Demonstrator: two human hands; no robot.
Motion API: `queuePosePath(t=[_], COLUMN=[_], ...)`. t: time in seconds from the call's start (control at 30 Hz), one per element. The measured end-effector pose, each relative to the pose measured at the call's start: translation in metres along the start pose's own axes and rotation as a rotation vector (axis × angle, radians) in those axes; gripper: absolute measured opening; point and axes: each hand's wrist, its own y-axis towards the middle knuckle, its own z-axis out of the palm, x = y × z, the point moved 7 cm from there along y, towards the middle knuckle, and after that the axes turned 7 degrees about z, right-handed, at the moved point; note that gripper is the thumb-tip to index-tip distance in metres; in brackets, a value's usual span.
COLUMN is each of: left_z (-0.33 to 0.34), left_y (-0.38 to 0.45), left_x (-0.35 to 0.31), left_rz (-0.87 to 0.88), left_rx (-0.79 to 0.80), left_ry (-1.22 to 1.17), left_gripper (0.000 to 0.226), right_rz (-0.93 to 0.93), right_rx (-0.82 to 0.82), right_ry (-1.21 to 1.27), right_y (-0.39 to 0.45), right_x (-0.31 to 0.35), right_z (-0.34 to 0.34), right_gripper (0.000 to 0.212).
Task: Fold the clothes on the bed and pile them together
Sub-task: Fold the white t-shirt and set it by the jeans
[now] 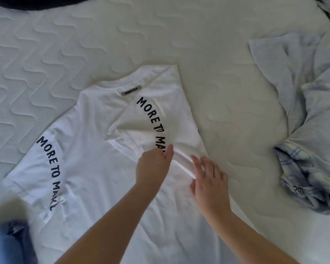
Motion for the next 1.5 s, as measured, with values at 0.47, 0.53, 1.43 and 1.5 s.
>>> queuePosePath(t=[0.47,0.53,1.43,1.5], left_z=[0.135,0.148,0.219,0.225], left_y=[-0.063,-0.074,-0.235,-0.248], left_x=[-0.053,-0.051,-0.02,-0.016], left_rz=[-0.343,-0.37,-0.221,-0.281], left_rx=[0.261,0.263,0.397,0.378], left_ry=[-1.277,-1.298,-0.944,-0.957], left_gripper=[0.036,0.033,0.033,0.023], right_rz=[0.191,0.251,0.451,0.508], right_rx=[0.162,0.229,0.182,0.158], right_ry=[-0.065,0.017,0.576,0.623], right_y=[-0.112,-0.132,-0.244,-0.247], right_x=[-0.113,-0.132,-0.182,-0.188], right_z=[-0.003,0.001,0.037,0.036], right_gripper=[0.037,0.032,0.025,0.017])
